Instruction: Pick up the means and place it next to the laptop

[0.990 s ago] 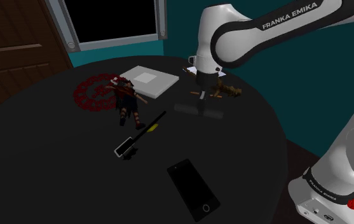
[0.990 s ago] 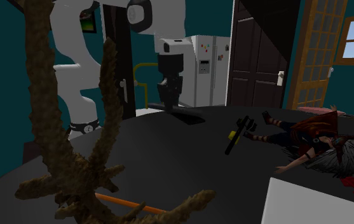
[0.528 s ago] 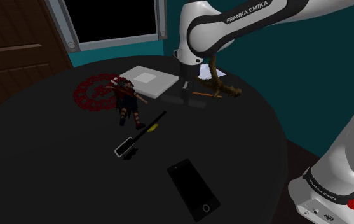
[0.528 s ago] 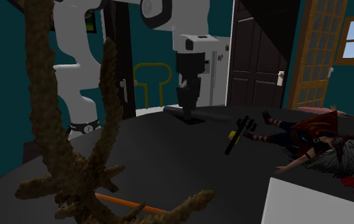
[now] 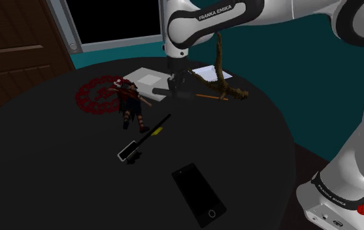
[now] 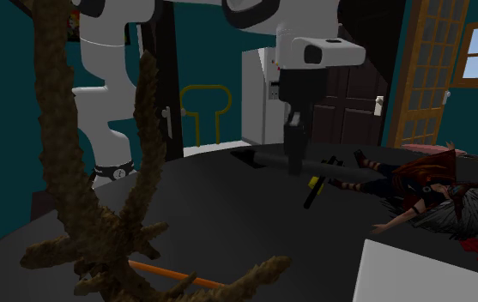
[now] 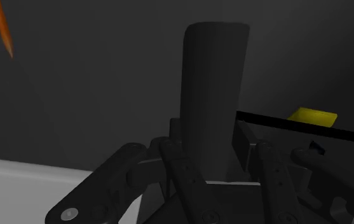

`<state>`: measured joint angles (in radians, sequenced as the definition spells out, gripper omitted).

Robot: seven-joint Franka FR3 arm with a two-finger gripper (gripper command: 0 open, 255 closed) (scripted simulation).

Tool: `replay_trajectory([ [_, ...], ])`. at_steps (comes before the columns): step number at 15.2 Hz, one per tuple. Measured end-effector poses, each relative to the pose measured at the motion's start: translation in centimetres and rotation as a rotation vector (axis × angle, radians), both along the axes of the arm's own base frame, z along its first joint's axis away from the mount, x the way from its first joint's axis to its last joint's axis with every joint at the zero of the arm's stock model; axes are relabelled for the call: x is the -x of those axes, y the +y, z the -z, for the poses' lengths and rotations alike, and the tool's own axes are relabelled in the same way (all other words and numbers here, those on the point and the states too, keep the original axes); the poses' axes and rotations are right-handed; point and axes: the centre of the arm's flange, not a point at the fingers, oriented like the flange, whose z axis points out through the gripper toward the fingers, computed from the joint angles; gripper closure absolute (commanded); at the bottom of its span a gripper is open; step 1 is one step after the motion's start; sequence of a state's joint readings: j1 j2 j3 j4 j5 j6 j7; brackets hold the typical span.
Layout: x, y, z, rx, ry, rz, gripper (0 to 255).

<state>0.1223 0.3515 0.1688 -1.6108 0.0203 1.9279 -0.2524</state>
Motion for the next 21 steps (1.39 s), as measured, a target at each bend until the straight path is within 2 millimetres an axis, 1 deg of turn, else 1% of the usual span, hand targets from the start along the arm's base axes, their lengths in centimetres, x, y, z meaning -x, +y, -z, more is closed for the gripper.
replay_trajectory([
  [1,-1.3,-0.1,-0.1,0.000,0.000,-0.001,255],
  [2,-3.0,-0.1,0.1,0.000,-0.001,0.000,255],
  [3,-3.9,0.0,0.5,0.000,0.000,0.000,255],
  [5,-4.5,0.1,1.5,0.000,0.000,0.000,255],
  [19,-4.7,0.1,8.8,0.001,0.000,0.001,255],
  [21,-4.7,0.1,9.4,0.000,-0.002,0.001,255],
])
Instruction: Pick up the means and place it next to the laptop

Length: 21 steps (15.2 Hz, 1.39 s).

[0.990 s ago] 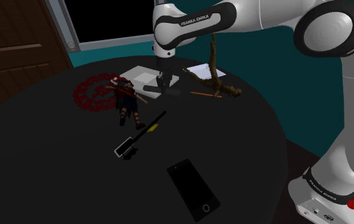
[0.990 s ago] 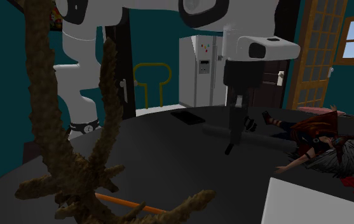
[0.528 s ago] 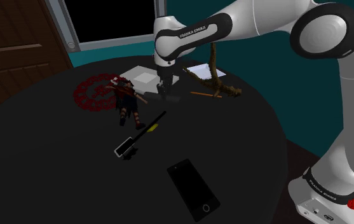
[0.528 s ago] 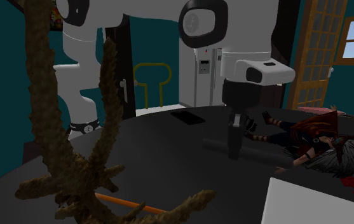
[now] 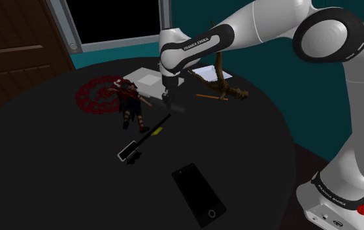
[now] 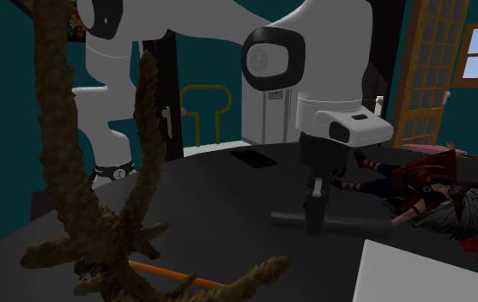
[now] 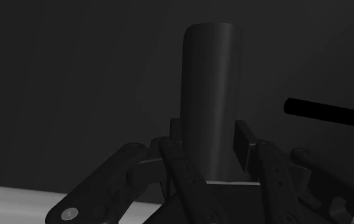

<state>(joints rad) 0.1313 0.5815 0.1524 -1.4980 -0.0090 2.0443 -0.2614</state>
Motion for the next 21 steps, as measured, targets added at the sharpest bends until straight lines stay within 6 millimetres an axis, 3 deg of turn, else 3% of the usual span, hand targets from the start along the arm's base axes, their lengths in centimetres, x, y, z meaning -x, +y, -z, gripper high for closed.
replay_trajectory([
  [6,0.0,0.0,0.3,0.001,0.001,0.000,255],
  [7,0.0,0.0,0.3,0.001,0.001,0.000,0],
  [13,0.0,0.1,0.3,0.000,0.001,-0.001,0],
  [17,-0.1,-0.1,-3.5,0.000,0.000,-0.001,0],
  [21,-0.2,-0.2,-4.6,0.000,0.001,-0.001,0],
])
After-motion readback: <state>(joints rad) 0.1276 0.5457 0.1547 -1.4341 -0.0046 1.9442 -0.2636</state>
